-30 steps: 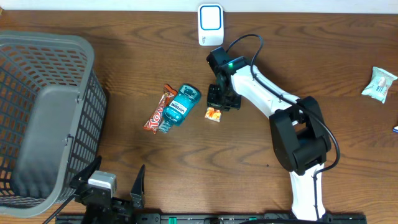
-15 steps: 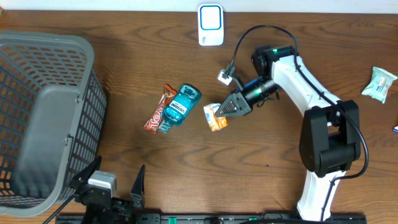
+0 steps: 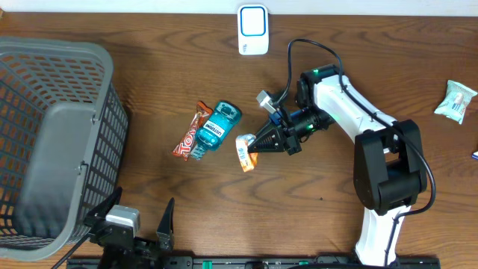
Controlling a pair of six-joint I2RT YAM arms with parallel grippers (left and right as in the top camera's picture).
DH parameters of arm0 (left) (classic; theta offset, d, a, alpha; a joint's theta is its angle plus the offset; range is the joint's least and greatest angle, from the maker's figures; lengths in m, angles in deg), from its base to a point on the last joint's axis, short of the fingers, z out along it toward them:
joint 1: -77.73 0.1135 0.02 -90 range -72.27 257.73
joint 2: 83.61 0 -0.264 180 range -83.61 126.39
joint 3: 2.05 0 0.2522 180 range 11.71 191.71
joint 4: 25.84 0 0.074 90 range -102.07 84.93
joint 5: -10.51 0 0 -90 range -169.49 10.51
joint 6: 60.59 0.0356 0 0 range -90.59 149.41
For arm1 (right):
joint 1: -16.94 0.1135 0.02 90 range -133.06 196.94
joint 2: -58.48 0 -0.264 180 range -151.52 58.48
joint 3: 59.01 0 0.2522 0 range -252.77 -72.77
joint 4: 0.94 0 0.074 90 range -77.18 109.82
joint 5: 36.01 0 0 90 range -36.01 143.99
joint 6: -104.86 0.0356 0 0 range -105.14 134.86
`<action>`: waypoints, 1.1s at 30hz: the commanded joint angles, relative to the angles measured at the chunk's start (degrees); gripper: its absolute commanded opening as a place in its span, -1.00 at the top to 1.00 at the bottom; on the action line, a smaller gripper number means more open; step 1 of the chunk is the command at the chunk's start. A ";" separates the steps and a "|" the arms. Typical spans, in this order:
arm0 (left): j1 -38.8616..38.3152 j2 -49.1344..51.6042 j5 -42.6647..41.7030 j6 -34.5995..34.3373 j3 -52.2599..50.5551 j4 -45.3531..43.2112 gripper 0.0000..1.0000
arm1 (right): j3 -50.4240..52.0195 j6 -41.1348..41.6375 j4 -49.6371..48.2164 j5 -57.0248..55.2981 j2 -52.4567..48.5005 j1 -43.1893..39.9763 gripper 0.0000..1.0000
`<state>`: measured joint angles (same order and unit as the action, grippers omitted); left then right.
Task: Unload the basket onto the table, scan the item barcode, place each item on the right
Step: 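Lift the orange box and hold it at the scanner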
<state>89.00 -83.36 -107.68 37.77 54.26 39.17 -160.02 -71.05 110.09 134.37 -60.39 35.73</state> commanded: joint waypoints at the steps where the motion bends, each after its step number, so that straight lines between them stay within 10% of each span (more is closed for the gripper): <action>1: 0.24 -0.09 -0.33 -0.11 0.00 -0.02 -1.00 | 0.04 -3.96 -2.71 -3.13 0.37 0.07 0.98; 18: 0.24 -0.09 -0.33 -0.11 0.00 -0.02 -1.00 | -0.39 44.33 -65.37 -39.74 0.37 0.96 0.98; 25: 0.24 -0.09 -0.33 -0.11 0.00 -0.02 -1.00 | -0.74 40.65 -88.39 -79.54 0.35 5.20 0.99; 33: 0.24 -0.09 -0.33 -0.11 0.00 -0.02 -1.00 | -11.10 29.31 -98.64 -90.12 -7.76 4.46 0.97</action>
<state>89.00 -83.36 -107.68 37.77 54.26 39.15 -164.45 -37.13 11.87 51.84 -62.88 40.95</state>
